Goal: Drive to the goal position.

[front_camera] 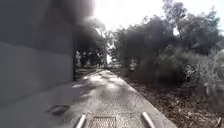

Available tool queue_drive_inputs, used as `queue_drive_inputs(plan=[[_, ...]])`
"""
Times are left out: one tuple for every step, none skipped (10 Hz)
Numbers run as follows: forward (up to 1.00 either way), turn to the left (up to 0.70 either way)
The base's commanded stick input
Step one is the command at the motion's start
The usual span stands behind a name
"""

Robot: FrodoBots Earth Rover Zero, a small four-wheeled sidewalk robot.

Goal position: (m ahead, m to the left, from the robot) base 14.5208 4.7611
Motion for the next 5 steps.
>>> queue_drive_inputs(plan=[[0.70, 0.00], [0.70, 0.00], [0.70, 0.28], [0.70, 0.31], [0.70, 0.35]])
